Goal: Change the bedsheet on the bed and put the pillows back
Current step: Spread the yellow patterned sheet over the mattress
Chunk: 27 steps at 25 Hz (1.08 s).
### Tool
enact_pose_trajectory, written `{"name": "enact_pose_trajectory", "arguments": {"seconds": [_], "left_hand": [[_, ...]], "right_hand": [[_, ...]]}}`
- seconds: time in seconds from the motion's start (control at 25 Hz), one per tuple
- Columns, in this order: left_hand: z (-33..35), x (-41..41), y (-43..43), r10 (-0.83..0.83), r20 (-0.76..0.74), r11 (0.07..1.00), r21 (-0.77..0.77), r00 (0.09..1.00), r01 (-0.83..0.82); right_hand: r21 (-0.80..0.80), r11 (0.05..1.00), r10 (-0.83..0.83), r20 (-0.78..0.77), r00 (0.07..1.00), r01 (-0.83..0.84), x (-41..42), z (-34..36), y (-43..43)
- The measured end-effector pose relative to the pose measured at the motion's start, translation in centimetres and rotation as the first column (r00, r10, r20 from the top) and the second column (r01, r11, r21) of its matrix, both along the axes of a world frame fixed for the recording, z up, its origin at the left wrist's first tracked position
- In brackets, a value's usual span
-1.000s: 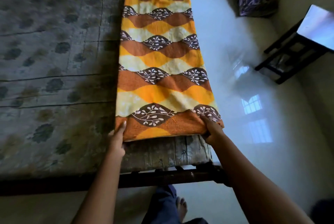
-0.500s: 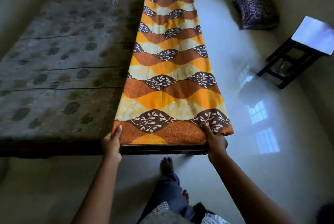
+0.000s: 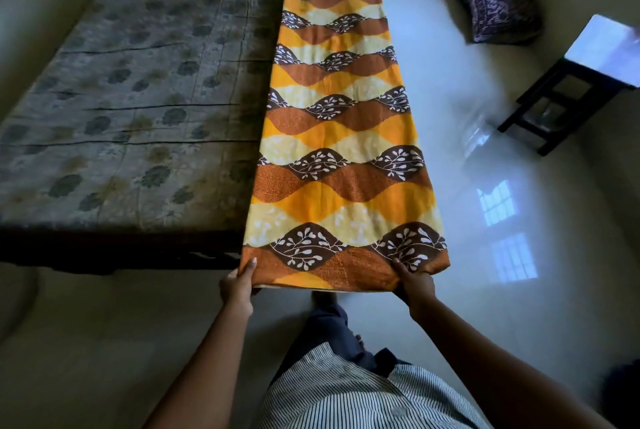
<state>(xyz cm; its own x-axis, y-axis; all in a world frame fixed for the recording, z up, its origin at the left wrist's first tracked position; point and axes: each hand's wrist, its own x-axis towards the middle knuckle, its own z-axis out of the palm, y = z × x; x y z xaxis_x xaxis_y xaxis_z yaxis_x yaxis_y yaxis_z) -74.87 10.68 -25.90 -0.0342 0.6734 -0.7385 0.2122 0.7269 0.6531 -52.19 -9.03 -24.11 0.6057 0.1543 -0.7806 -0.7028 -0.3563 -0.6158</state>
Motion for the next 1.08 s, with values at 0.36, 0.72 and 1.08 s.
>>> {"name": "enact_pose_trajectory", "arguments": {"seconds": [0.36, 0.72, 1.08], "left_hand": [[4.1, 0.3, -7.2, -0.471, -0.034, 0.882, -0.006, 0.882, 0.471], [7.8, 13.6, -6.8, -0.926, -0.351, 0.080, 0.179, 0.139, 0.981], [6.3, 21.6, -8.9, -0.924, -0.250, 0.284, 0.054, 0.288, 0.957]], "right_hand": [[-0.080, 0.972, 0.223, -0.004, 0.975, -0.222, -3.1, -1.7, -7.8], [0.075, 0.997, 0.015, 0.120, 0.993, -0.024, -0.2, -0.2, -5.8], [-0.141, 0.990, 0.074, 0.428, 0.901, -0.014, 1.2, 1.2, -3.2]]}}
